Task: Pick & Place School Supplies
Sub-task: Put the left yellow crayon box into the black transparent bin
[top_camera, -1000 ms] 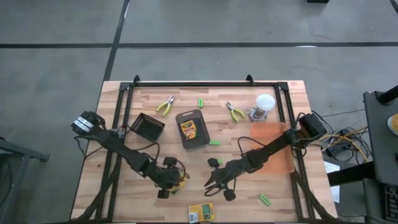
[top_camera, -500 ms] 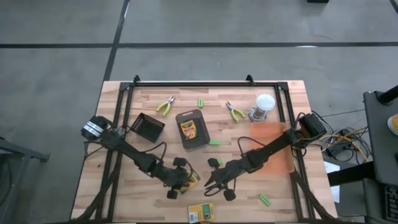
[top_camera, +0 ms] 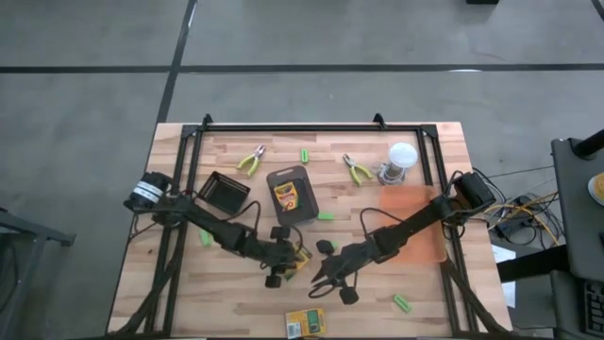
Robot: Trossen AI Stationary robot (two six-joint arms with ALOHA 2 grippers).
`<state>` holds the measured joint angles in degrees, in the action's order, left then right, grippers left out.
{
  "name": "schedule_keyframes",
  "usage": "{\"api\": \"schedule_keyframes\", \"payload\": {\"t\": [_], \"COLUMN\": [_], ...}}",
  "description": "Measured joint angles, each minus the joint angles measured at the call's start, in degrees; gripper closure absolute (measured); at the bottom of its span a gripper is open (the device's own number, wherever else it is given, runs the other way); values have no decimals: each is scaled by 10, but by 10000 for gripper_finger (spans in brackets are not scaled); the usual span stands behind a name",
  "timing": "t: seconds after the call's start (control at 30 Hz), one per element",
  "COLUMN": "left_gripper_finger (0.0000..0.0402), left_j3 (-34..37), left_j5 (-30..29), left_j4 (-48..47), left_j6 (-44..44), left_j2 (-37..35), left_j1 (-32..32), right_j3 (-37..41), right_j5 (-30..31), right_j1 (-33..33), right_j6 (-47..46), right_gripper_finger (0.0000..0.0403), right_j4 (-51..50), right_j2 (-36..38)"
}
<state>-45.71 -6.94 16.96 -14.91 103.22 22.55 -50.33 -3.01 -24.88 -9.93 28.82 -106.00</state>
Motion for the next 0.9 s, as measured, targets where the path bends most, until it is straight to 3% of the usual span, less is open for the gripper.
{"api": "schedule_keyframes", "payload": {"t": [0.4, 0.5, 0.7, 0.9], "left_gripper_finger": [285, 285, 285, 285], "left_j3": [-1, -10, -30, -30], "left_j5": [69, 60, -14, 19], "left_j4": [18, 54, 58, -8], "left_j6": [86, 73, 50, 100], "left_j2": [0, 1, 0, -12], "left_j1": [16, 16, 9, 9], "right_j3": [1, 1, 1, 1], "right_j5": [1, 1, 1, 1], "right_j1": [0, 0, 0, 0], "right_j6": [-19, -19, -21, -21], "right_gripper_finger": [346, 346, 346, 346], "right_j4": [-21, -21, -21, -25], "right_j2": [0, 0, 0, 0]}}
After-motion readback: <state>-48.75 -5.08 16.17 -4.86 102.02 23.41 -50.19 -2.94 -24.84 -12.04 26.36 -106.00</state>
